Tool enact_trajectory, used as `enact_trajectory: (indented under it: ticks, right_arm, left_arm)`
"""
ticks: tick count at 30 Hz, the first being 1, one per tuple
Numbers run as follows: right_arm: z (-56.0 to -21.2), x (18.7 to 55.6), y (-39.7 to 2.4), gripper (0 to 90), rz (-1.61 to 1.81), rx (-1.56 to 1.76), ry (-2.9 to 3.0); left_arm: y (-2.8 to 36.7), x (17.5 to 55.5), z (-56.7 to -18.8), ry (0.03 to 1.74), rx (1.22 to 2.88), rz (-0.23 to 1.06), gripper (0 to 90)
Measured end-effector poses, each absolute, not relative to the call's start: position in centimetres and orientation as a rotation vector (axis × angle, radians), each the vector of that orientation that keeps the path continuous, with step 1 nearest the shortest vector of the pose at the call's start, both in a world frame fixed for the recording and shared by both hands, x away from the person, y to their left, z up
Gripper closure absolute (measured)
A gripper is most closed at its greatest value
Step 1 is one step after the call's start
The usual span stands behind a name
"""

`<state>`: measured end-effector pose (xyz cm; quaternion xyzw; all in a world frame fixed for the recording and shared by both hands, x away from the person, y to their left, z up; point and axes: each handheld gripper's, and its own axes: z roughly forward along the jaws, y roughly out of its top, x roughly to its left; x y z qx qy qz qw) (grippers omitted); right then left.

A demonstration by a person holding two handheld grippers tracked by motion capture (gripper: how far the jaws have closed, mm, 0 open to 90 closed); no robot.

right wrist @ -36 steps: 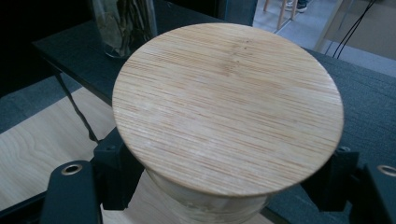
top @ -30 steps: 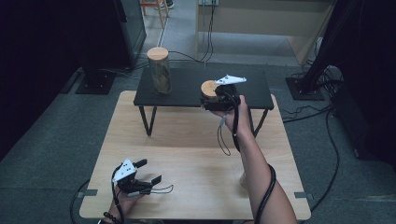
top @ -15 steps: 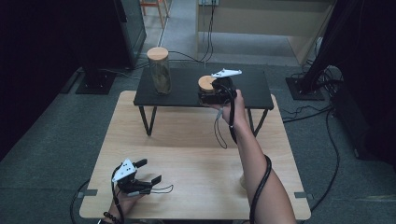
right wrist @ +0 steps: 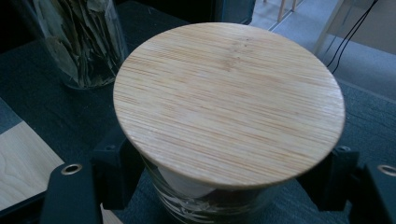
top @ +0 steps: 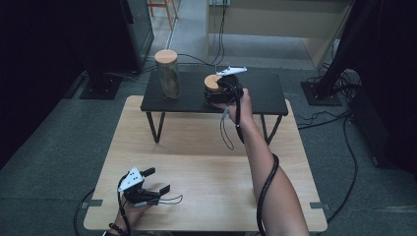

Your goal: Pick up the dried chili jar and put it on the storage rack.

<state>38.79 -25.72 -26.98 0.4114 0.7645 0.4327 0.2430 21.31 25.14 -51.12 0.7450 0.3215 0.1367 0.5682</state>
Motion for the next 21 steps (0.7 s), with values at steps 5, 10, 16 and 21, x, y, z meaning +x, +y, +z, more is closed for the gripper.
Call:
enact_trajectory:
  ticks: [5,10,16,21]
  right_arm:
    - [-27.0,39.4,-25.6,25.8,1.186,1.126,2.088]
    - [-27.1,39.8,-25.4,25.9,1.188,1.130,2.080]
    - [-27.1,40.2,-25.3,25.9,1.190,1.133,2.085]
    - [-27.0,40.3,-25.3,25.8,1.187,1.128,2.091]
  left_arm:
    - [25.2,21.3,-51.2,0.754,1.746,0.324,2.1]
    - [25.2,21.2,-51.2,0.755,1.744,0.327,2.1]
    - [25.2,21.2,-51.2,0.758,1.741,0.329,2.1]
    - [25.2,21.1,-51.2,0.767,1.735,0.334,2.1]
